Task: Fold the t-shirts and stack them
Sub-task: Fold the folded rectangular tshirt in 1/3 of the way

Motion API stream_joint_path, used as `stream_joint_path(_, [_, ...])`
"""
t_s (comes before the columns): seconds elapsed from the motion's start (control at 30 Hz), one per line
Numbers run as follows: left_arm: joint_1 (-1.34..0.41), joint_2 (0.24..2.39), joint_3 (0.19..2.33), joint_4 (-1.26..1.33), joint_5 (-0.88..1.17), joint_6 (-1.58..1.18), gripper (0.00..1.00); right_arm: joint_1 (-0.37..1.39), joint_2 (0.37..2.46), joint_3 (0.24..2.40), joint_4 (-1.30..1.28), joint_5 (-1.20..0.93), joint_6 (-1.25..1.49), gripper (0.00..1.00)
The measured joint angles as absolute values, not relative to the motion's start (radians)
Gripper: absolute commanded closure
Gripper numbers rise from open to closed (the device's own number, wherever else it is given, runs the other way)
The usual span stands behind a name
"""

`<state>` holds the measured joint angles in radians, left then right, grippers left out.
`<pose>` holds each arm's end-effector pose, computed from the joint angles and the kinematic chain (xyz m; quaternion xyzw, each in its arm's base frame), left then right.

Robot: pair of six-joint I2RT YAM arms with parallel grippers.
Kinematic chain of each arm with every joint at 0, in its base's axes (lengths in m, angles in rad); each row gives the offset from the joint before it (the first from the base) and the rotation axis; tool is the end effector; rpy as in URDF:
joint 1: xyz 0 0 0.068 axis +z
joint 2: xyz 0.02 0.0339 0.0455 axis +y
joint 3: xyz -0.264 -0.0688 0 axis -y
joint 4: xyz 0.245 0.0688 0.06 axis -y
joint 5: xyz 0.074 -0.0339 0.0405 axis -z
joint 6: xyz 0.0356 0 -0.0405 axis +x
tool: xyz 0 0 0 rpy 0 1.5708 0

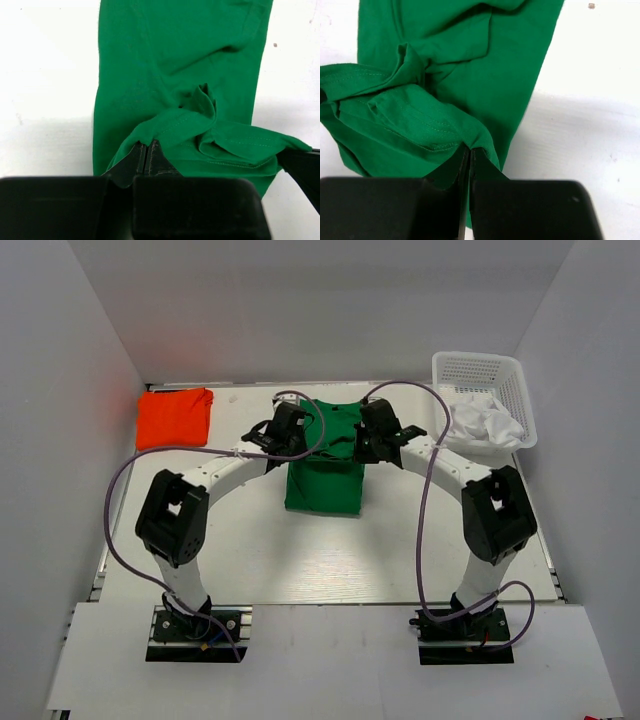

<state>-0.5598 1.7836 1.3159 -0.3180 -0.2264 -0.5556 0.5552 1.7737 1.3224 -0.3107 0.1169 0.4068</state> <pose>0.3418 -0.2047 0.2378 -0.0413 0.9181 -0.1126 0.3777 0.3412 0.2068 0.2437 -0.0451 0.9169 0.1341 0.3731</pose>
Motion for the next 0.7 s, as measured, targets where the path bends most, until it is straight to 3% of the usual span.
stream_joint_path(0.27, [-0.529, 1.883, 1.374, -0.313, -0.186, -0.538, 1.0, 0.512, 1.888, 1.391, -0.306, 0.064, 0.405, 1.0])
stream_joint_path(0.3, [-0.525, 1.896, 1.384, -0.314, -0.183, -0.538, 0.96, 0.508, 1.9, 1.398, -0.306, 0.061, 0.405, 0.93])
stream_joint_path(0.33, [-0.522, 1.91, 1.396, -0.316, -0.183, -0.538, 0.62, 0.504, 1.912, 1.408, -0.306, 0.058, 0.408, 0.82])
stream_joint_path(0.37, [-0.518, 1.927, 1.411, -0.322, -0.183, -0.533, 0.42, 0.499, 1.924, 1.419, -0.306, 0.056, 0.41, 0.56])
stream_joint_path(0.4, [-0.514, 1.942, 1.428, -0.328, -0.181, -0.531, 0.16, 0.495, 1.937, 1.43, -0.305, 0.055, 0.413, 0.47])
stream_joint_path(0.43, [-0.509, 1.958, 1.447, -0.335, -0.181, -0.53, 0.0, 0.49, 1.949, 1.443, -0.305, 0.052, 0.41, 0.39])
stream_joint_path(0.5, [-0.496, 1.978, 1.476, -0.34, -0.183, -0.539, 0.0, 0.48, 1.971, 1.473, -0.305, 0.049, 0.407, 0.33])
stream_joint_path(0.57, [-0.48, 1.98, 1.488, -0.338, -0.187, -0.543, 0.0, 0.471, 1.985, 1.505, -0.305, 0.049, 0.403, 0.1])
stream_joint_path(0.7, [-0.458, 1.951, 1.468, -0.31, -0.19, -0.547, 0.0, 0.463, 1.963, 1.502, -0.29, 0.058, 0.393, 0.1])
